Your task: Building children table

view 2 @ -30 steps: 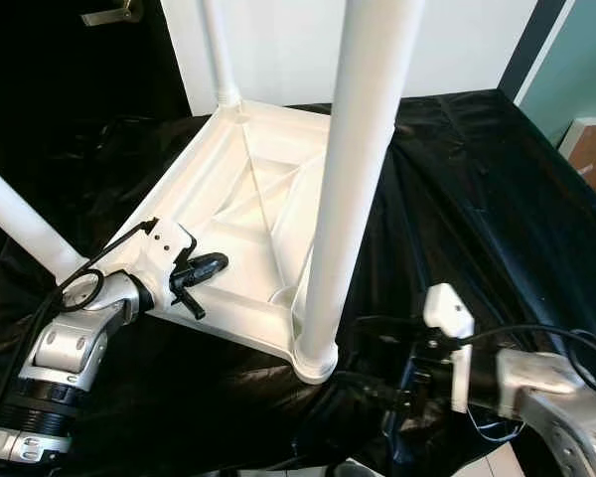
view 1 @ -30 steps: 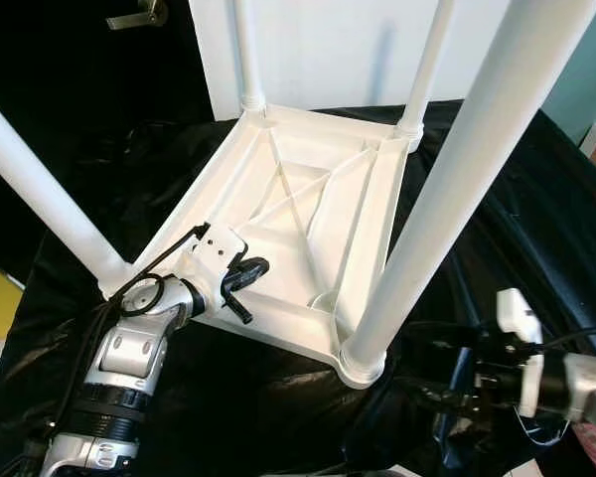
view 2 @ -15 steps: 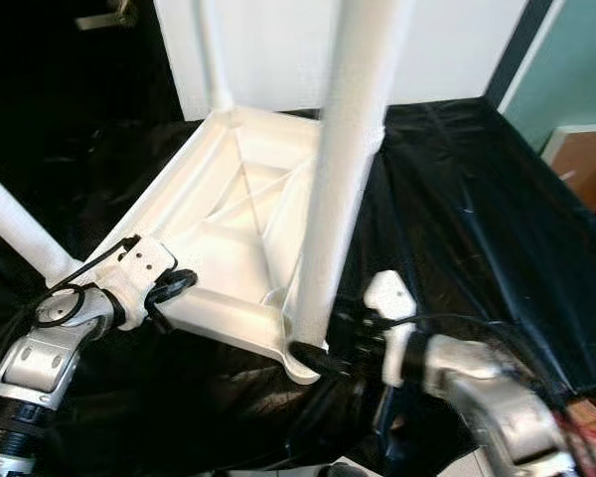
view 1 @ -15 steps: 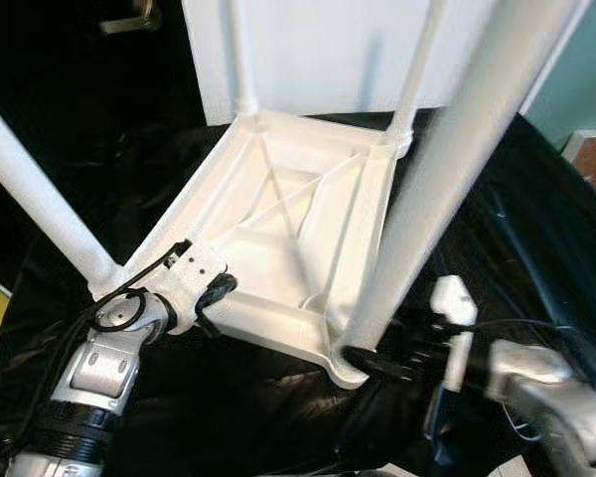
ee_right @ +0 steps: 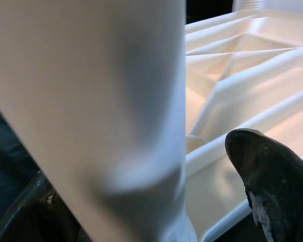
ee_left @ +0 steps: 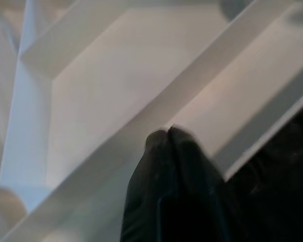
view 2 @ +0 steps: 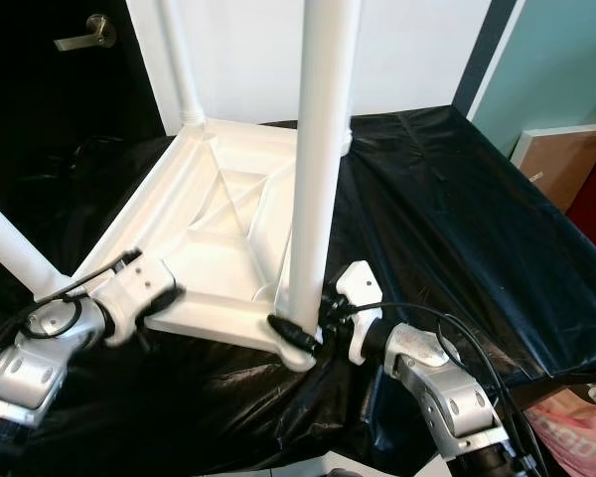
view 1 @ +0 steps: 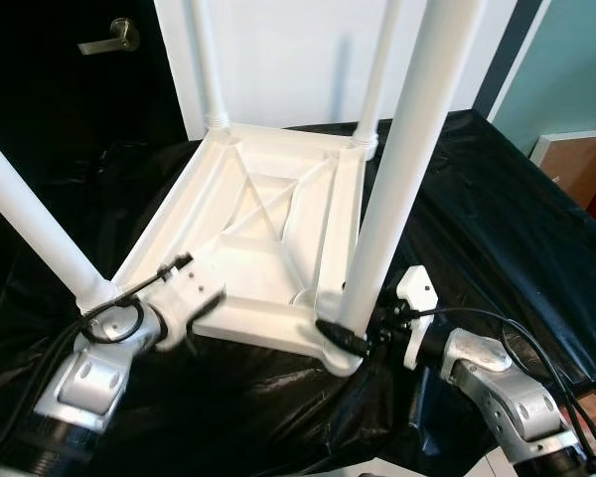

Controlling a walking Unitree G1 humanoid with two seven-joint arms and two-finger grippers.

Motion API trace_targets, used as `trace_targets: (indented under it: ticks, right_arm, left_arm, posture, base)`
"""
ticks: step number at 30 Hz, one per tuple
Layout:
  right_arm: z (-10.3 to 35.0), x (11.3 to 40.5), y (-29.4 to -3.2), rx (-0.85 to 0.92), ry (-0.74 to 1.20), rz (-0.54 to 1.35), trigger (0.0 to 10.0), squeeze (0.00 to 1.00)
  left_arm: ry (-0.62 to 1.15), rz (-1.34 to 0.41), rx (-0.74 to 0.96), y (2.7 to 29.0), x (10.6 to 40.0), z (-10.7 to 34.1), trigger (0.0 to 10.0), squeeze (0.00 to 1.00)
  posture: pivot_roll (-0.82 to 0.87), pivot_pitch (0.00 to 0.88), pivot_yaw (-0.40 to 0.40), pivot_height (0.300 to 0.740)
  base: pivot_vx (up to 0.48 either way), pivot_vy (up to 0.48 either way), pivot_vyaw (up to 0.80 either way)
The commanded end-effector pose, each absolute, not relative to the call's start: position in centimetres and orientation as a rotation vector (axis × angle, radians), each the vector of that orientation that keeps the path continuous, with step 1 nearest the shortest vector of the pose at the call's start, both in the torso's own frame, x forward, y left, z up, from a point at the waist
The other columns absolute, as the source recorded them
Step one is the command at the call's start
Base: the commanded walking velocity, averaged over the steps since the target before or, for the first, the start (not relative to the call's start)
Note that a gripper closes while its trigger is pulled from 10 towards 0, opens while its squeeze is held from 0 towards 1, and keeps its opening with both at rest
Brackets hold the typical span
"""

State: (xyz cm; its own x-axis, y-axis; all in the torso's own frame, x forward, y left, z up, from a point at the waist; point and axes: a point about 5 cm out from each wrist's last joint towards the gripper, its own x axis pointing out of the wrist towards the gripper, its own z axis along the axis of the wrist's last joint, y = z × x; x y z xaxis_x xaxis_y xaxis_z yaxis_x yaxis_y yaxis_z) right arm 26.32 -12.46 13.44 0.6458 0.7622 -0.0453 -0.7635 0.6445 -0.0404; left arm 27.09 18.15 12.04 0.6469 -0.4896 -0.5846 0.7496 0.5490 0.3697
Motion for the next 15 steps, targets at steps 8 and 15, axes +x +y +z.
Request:
trace_targets:
  ticks: [8,15]
  right_arm:
    - [12.7,29.5,-16.6,-0.143,0.036,0.602,10.0,0.00]
    - [12.3,29.8,-17.6,-0.158,0.036,0.575,10.0,0.00]
  left_arm:
    - [0.698,-1.009,0.553,17.5,23.7,8.6,10.0,0.00]
    - [0.587,-0.959,0.569,16.6,24.9,9.3,10.0,0.00]
  posture:
    - [-0.03,0.047,-0.015,0.740]
    - [-0.03,0.040,-0.009,0.740]
  base:
    - [0.000,0.000,0.00]
    - [0.000,0.000,0.00]
